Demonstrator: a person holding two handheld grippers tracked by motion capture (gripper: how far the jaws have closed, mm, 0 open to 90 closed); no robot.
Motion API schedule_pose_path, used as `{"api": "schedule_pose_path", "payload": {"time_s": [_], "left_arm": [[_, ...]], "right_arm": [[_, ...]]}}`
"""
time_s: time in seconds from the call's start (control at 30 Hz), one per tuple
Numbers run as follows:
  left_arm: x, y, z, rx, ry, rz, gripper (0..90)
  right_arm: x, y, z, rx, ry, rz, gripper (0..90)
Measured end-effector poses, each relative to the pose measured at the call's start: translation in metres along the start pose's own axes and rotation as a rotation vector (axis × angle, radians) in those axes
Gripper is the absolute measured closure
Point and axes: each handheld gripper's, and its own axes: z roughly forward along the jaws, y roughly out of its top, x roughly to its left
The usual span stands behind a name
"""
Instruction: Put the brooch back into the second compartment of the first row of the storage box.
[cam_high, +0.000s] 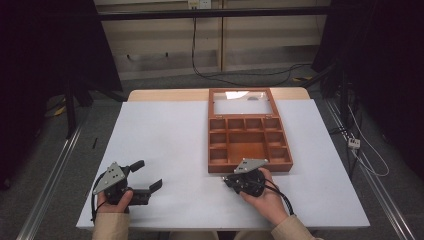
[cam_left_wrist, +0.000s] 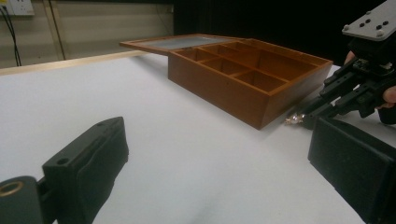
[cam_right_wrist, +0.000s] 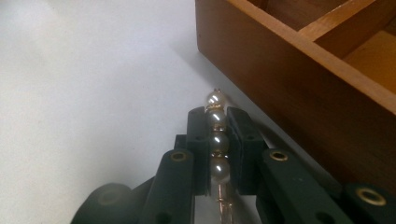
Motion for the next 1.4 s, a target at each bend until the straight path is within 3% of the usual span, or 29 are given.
{"api": "schedule_pose_path", "payload": {"time_s": [0.1,0.67,0.93,1.4], "left_arm": [[0.000,0.000,0.000,-0.002,-0.001,0.000,4.5],[0.001,0.000,0.000,0.001,-0.002,-0.004,4.5],[0.001,-0.001,0.002,0.007,-0.010,-0.005,4.5],[0.001,-0.001,0.003,0.008,-0.012,-0.003,4.5]], "right_arm": [[0.000,0.000,0.000,-0.003,0.004,-0.004,80.7],[-0.003,0.015,-0.019,-0.048,0.129,0.023,80.8],[-0.010,0.020,-0.024,-0.062,0.159,0.042,80.8],[-0.015,0.038,-0.032,-0.064,0.195,0.033,80.8]]}}
